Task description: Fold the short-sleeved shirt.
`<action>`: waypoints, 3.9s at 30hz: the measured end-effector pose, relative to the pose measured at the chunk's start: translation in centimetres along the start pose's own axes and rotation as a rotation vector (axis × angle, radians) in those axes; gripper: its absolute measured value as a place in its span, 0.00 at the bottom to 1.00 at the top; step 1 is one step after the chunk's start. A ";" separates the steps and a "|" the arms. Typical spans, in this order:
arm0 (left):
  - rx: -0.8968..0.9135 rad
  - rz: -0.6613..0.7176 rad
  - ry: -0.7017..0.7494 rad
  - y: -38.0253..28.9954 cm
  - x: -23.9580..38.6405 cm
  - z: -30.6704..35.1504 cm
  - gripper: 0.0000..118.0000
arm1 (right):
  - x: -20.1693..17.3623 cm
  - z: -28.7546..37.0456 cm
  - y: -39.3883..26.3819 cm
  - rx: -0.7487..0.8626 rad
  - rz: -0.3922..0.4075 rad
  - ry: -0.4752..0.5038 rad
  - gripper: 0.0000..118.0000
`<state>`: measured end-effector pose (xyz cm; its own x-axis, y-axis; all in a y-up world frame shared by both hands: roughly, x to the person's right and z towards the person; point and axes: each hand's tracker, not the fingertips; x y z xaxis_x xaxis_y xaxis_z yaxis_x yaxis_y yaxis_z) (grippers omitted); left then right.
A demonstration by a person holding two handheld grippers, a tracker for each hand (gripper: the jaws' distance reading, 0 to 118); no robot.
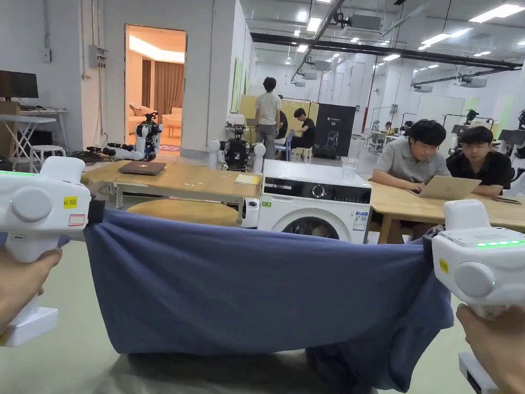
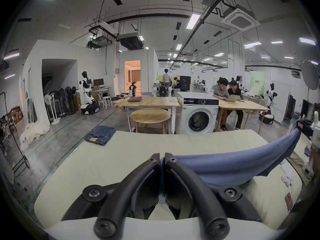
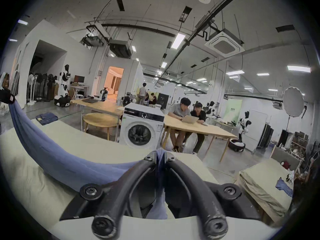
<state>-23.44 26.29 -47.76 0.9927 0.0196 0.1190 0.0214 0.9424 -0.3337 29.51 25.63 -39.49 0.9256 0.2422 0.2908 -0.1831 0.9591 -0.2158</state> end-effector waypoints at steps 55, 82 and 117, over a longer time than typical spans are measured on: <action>-0.456 0.062 -0.026 -30.5 0.1 12.0 0.39 | -2.3 15.2 -27.2 -0.562 -0.029 0.160 0.51; -0.143 0.062 -0.009 -26.9 4.4 13.3 0.00 | -12.6 16.8 -20.8 -0.069 -0.153 0.220 0.00; -0.750 0.062 -0.001 -35.6 -0.8 11.6 0.02 | -5.8 14.9 -28.1 -0.561 -0.105 0.225 0.19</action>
<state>-26.34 -3.38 -25.09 0.9946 0.0660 0.0798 0.0407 0.4599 -0.8871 24.35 -0.52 -21.25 0.9877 0.0547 0.1467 0.0590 0.7379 -0.6724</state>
